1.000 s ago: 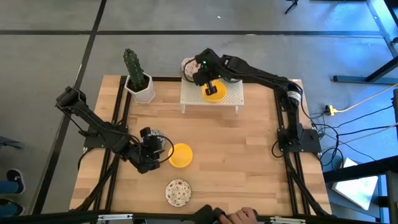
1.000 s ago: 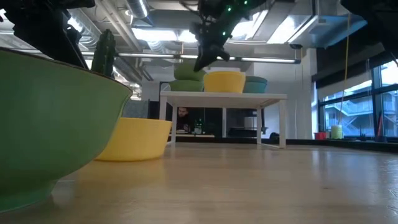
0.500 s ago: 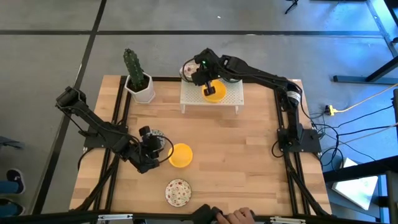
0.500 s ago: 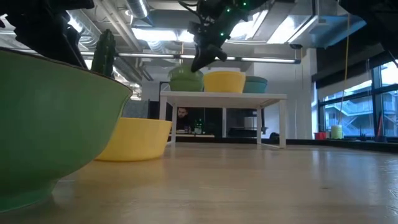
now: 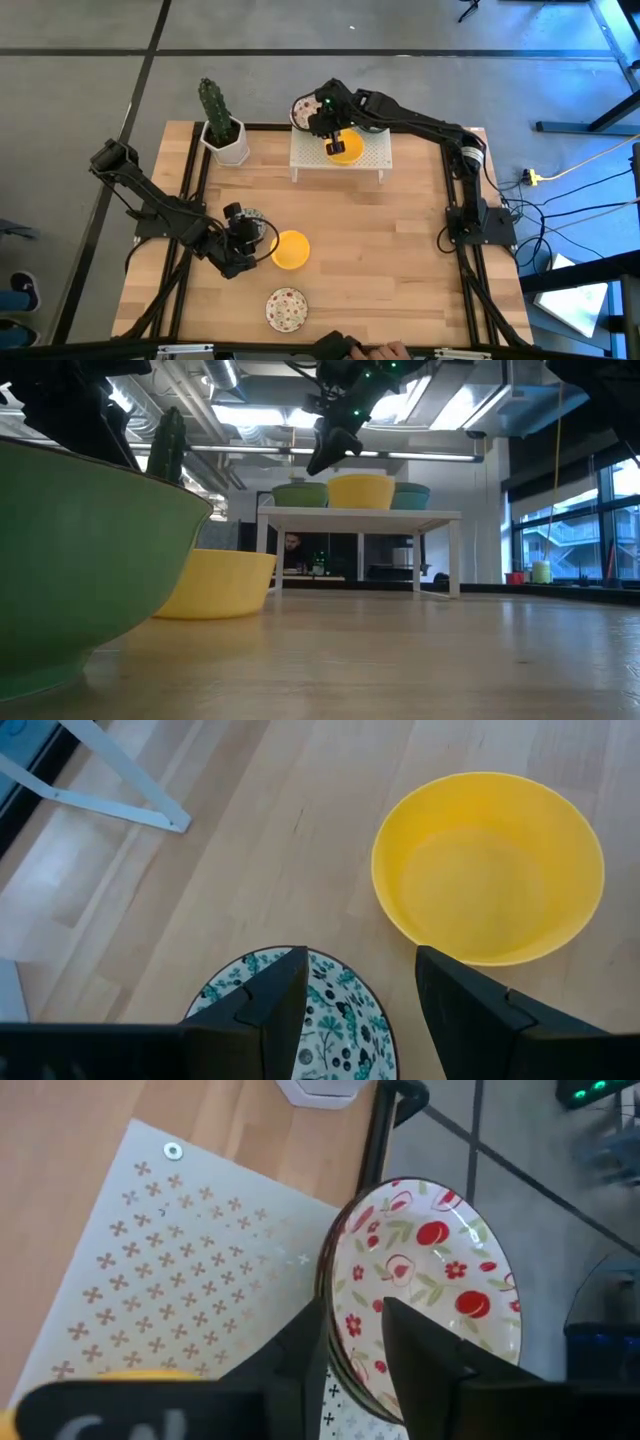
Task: Pick & Place Mini bowls
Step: Stack the right green patterned bowl on top of the other green patterned bowl on the shelf
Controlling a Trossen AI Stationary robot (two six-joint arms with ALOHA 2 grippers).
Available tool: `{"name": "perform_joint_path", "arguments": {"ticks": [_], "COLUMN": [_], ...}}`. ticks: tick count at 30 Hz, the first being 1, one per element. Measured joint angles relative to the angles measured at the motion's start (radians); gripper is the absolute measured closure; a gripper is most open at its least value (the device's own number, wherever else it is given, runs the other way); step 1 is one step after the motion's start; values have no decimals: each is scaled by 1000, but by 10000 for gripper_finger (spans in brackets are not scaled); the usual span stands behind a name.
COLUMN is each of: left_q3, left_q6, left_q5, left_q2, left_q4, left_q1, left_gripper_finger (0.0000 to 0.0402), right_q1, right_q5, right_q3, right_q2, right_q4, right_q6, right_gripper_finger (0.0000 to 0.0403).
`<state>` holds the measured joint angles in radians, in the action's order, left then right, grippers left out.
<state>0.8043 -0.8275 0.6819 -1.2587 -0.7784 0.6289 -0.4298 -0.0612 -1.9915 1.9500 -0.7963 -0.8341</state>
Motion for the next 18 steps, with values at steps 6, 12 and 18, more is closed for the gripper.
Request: {"name": "perform_joint_path", "arguments": {"ticks": [6,12,18], "left_q3": [0,0,0], "left_q6": [-23,-9,-23], "left_q5": [-2,-2,-3], "left_q2": [0,0,0], "left_q4": [0,0,-3], "left_q1": [0,-10,-7], "left_gripper_finger": [221,222,222], "right_q1": [11,-34,-100], "right_q5": [-92,-106,-102], "right_q3": [0,14,16], "right_q2": [-12,-13,0], "right_q4": [-47,58,121], "right_q6": [15,53,102], "right_gripper_finger": [331,386,389]}}
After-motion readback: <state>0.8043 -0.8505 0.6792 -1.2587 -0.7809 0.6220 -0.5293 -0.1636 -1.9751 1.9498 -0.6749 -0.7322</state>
